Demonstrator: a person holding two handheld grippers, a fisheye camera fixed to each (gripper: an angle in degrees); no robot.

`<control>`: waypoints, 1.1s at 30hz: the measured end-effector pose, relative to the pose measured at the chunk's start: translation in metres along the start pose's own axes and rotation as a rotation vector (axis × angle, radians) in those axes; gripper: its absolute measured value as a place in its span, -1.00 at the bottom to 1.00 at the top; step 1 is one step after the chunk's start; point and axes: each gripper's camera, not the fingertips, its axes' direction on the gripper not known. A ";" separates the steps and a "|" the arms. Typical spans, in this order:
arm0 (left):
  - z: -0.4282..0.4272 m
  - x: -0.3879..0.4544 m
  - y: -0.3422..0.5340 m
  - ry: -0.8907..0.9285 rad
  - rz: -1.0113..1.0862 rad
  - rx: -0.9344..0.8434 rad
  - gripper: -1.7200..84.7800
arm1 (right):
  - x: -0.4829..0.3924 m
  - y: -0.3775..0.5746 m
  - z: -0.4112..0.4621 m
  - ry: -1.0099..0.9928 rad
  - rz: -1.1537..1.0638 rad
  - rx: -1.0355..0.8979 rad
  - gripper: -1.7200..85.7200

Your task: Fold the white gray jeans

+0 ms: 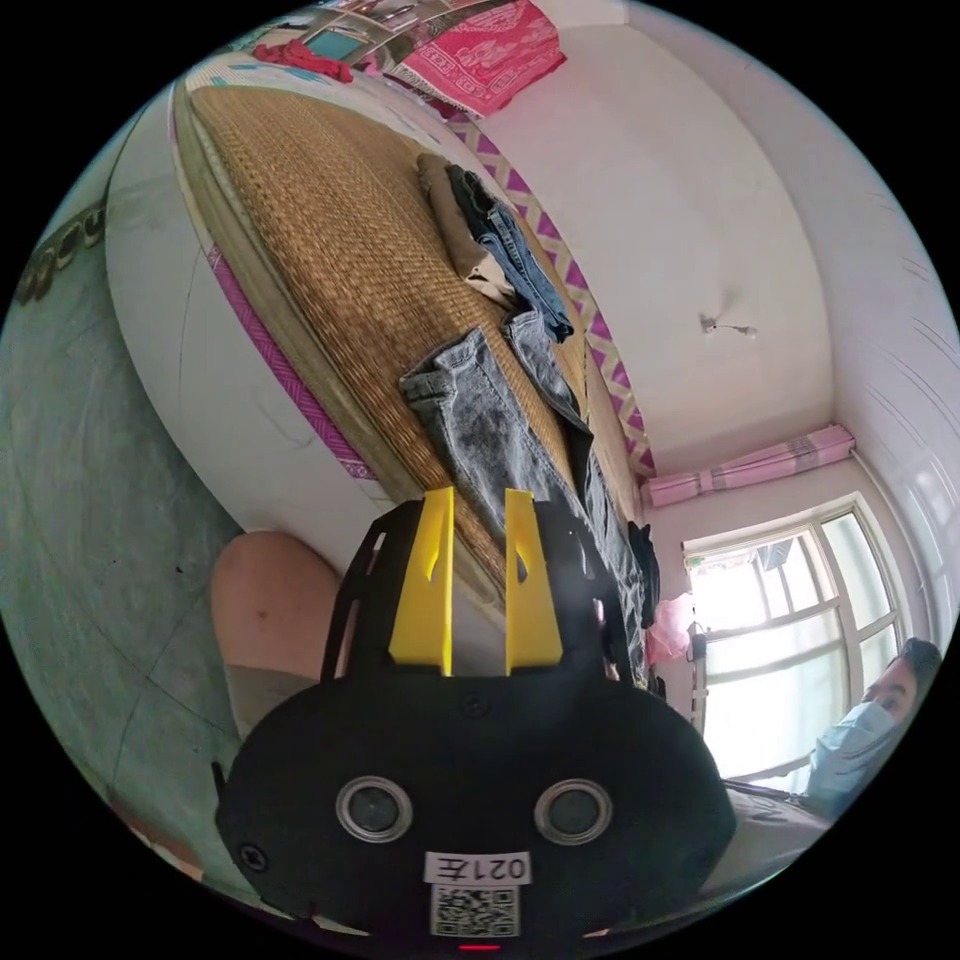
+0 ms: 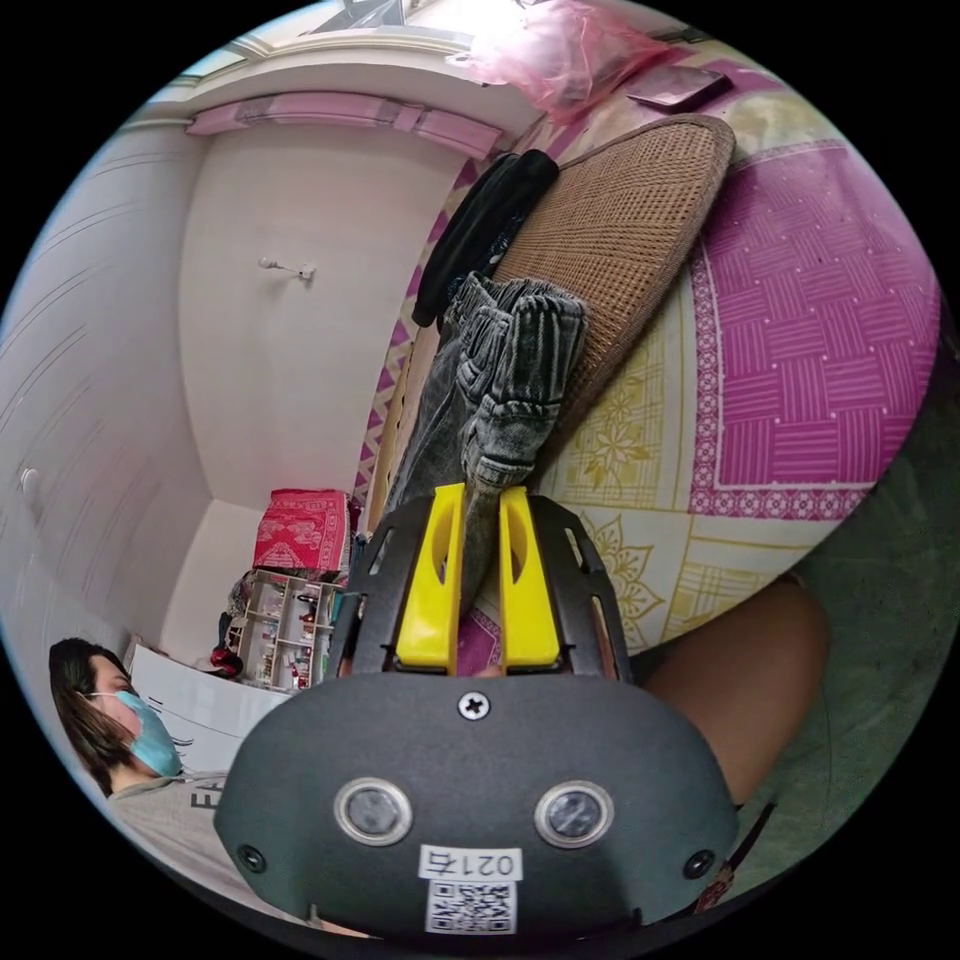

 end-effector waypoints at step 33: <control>0.447 0.266 -0.318 -0.395 0.494 -0.419 -0.98 | -0.031 -0.277 0.393 0.096 -0.094 -0.238 -0.94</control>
